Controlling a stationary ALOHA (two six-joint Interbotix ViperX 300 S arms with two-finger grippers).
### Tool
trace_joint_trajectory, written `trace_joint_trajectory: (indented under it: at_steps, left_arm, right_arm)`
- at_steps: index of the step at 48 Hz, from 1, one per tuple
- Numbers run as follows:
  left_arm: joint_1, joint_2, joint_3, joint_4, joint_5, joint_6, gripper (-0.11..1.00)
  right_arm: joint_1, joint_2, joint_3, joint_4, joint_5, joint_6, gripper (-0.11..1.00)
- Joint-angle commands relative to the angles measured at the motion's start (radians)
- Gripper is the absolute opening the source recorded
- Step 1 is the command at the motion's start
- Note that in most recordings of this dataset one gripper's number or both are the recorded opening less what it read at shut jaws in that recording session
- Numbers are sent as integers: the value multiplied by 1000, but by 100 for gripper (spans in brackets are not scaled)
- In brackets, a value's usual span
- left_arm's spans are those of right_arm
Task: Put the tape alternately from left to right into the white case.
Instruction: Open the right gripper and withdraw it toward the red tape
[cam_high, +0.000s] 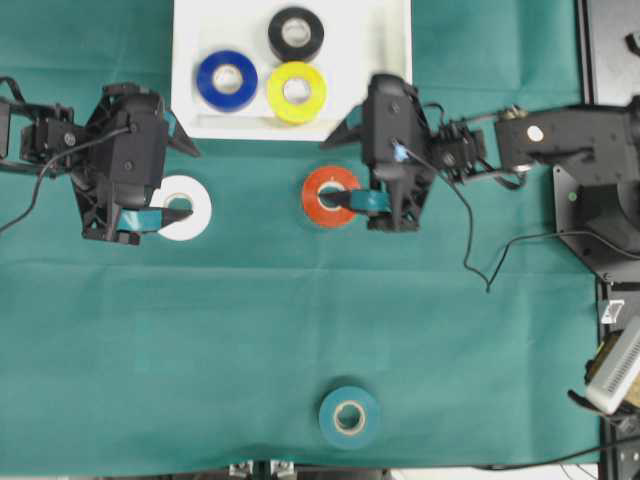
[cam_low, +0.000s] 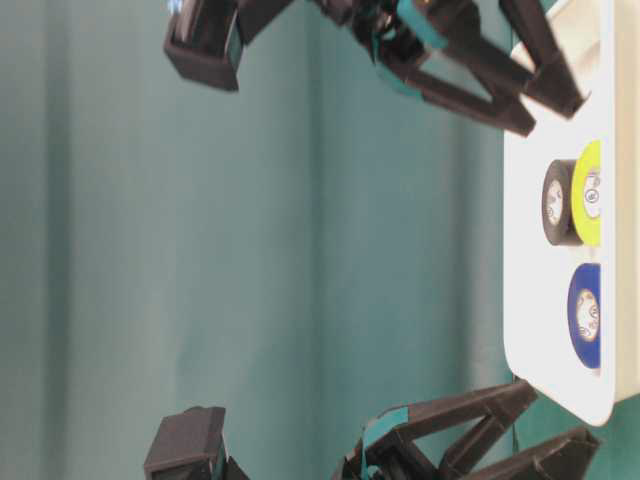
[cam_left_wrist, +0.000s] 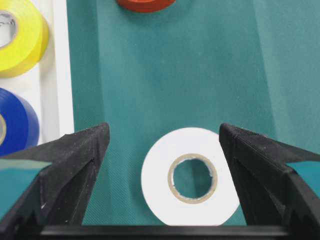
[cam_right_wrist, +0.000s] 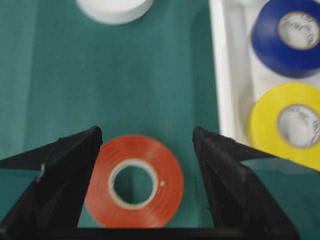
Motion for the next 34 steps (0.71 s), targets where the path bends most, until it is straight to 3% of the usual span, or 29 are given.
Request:
trace_joint_trajectory:
  at_steps: [1,18,34]
  left_arm:
    - [-3,-11,-9,-2,-5,-2,68]
    - [-3,-11,-11,-2,-3,-6,68]
    - [-3,-9,8,-2,58,-109,68]
  right_arm:
    - [6,-41,15,-2,-21,-2,76]
    - [6,-51,34,-3,-46,-6,76]
    - [6,-48,31,-3,-46,-6,76]
